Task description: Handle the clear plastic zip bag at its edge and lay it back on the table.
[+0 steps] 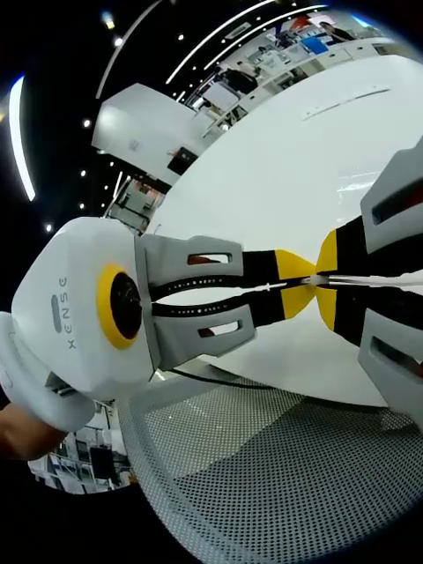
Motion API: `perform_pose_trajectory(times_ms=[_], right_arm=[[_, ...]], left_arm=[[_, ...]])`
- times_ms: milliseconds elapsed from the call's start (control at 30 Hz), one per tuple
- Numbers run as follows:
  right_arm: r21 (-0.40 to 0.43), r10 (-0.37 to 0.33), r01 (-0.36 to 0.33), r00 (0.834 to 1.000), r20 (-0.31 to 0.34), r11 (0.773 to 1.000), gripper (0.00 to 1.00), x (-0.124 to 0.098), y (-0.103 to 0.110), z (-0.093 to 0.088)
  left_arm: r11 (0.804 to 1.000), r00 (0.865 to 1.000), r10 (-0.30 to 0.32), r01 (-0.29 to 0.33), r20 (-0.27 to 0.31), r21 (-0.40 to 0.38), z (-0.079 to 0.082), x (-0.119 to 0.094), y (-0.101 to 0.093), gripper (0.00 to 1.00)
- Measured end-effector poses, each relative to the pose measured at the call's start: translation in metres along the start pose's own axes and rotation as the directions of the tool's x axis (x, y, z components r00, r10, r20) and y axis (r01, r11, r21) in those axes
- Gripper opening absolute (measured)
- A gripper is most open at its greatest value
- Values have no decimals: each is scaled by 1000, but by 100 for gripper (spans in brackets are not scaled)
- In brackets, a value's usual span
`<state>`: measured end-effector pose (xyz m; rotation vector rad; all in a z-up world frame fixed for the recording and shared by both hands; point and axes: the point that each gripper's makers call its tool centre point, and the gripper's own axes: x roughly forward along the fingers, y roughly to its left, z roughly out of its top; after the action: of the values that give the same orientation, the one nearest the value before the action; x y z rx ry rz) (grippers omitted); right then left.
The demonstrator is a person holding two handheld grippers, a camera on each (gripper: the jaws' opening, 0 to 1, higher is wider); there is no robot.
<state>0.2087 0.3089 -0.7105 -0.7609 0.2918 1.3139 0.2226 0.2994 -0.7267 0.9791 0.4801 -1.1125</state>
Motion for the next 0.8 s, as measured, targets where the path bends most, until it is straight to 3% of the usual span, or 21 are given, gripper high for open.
perform_pose_trajectory(times_ms=[800], right_arm=[[11, -16, 16, 1000, -13, 1000, 0, -4, -3, -6]], left_arm=[[1000, 1000, -2, 2, 4, -12, 0, -1, 3, 0]])
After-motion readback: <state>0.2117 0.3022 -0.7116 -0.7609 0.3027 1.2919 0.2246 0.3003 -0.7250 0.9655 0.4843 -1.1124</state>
